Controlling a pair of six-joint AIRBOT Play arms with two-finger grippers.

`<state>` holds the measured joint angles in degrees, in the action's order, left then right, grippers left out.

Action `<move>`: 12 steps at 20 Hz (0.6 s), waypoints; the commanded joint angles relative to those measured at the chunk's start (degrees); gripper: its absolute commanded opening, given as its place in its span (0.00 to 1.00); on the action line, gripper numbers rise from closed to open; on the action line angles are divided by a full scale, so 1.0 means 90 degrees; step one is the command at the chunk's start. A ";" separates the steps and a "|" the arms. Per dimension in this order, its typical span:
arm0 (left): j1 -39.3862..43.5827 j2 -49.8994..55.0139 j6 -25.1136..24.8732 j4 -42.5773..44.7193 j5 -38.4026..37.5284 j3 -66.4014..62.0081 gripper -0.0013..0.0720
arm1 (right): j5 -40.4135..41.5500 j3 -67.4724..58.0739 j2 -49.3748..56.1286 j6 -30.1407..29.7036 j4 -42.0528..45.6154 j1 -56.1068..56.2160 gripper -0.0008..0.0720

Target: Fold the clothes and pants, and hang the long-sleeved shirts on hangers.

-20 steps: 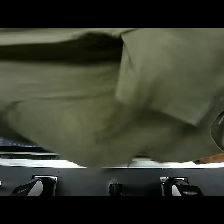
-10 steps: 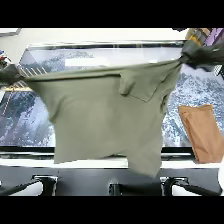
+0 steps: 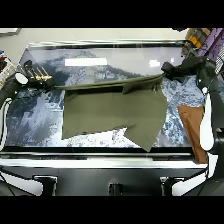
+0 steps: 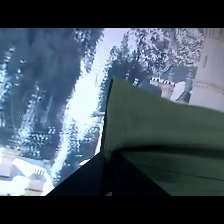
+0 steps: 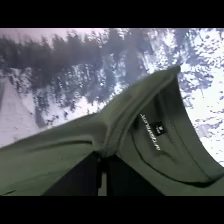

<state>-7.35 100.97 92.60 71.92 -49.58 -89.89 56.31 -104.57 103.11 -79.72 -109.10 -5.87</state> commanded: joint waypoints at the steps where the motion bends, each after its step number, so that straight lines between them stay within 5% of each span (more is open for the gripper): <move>1: 0.0136 0.0223 -0.0002 -0.0066 -0.0415 -0.0046 0.04 | 0.0544 -0.0007 0.0170 -0.0095 0.0515 0.0007 0.05; 12: 0.0393 0.0238 0.0668 -0.0112 -0.2424 0.0046 0.04 | 0.1494 -0.0005 0.0449 -0.0039 0.0889 0.0007 0.05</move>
<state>-4.21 103.04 96.86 71.00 -67.29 -89.62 68.23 -104.60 106.19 -80.49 -101.51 -5.87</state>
